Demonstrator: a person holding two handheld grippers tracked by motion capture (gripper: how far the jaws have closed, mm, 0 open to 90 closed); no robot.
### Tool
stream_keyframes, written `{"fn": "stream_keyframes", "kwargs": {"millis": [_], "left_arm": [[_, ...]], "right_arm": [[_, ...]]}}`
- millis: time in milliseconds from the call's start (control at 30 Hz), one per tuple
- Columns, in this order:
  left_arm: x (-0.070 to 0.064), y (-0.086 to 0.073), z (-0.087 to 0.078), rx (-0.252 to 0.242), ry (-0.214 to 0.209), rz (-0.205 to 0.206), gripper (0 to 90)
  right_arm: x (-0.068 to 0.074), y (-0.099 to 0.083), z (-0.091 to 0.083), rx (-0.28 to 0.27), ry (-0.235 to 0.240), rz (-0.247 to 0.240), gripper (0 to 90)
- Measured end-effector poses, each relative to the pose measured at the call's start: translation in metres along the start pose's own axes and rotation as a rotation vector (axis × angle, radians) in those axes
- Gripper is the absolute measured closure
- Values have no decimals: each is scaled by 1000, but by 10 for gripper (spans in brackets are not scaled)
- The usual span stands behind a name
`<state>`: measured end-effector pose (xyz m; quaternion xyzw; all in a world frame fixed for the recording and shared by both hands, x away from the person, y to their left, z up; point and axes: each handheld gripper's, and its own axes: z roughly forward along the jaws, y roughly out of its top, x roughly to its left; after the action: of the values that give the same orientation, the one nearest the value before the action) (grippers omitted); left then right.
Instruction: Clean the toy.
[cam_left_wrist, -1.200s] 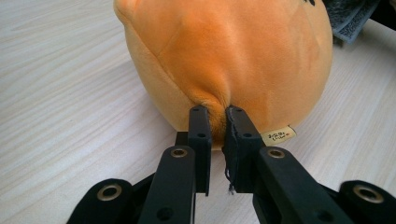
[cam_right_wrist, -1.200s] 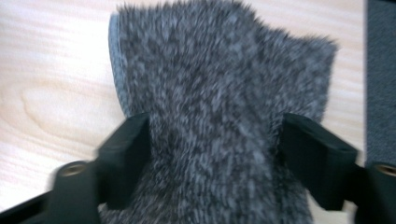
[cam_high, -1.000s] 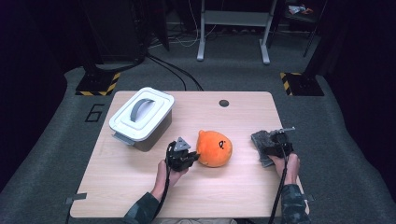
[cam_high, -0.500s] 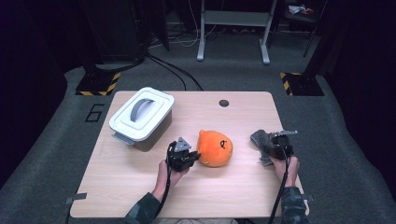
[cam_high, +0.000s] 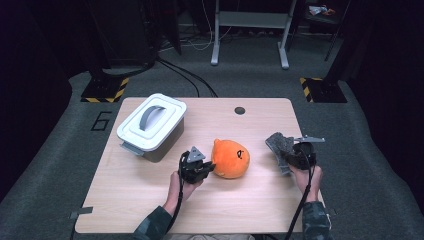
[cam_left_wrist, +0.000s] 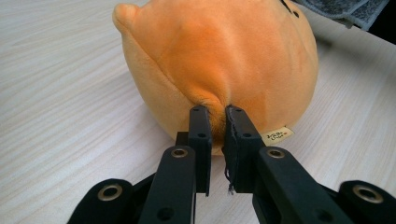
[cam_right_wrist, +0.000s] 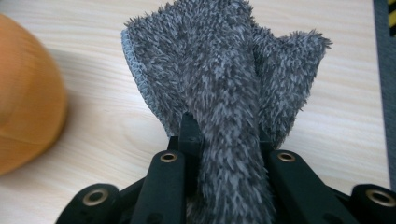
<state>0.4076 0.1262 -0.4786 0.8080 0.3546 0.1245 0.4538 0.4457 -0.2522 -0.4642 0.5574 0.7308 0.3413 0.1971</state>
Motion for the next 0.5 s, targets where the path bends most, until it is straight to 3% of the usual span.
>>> {"fn": "stream_keyframes", "kwargs": {"millis": [300,500], "left_arm": [[-4,3,0,-7,2,15,817],[-4,5,0,-12,-2,-1,818]], "right_arm": [[26,16,-15,-37,47,-85,747],[44,30,-24,-51,81,-125,747]]}}
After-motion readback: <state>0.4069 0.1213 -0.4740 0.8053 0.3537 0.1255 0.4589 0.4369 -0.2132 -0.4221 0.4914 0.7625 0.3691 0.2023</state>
